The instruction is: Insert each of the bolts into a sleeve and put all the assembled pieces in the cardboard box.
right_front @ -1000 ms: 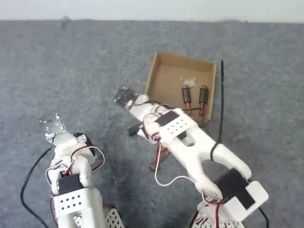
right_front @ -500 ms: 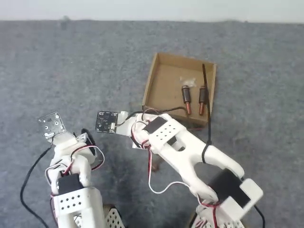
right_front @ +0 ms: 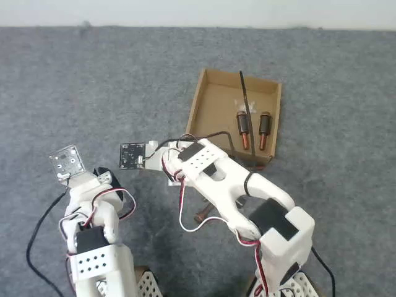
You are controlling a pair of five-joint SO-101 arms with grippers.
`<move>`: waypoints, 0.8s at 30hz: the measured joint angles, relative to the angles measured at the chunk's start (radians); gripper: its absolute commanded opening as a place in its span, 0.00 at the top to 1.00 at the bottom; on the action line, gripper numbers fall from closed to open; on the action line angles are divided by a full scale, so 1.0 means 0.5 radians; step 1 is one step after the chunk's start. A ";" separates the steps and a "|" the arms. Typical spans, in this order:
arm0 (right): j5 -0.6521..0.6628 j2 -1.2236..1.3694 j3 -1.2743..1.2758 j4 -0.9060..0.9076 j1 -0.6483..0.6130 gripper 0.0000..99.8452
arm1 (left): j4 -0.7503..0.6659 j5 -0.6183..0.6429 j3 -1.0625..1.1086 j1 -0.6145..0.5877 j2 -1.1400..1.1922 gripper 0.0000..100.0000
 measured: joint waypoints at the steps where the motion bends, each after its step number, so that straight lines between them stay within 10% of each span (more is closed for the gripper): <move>1: 0.003 0.000 -0.003 0.000 0.003 0.80 | 0.000 0.000 0.000 0.000 0.000 0.98; 12: 0.006 0.239 -0.304 0.227 0.000 1.00 | 0.000 0.000 0.000 0.046 0.000 0.98; 24: -0.344 0.270 -0.522 0.583 0.123 0.99 | 0.000 0.000 0.000 0.046 0.000 0.98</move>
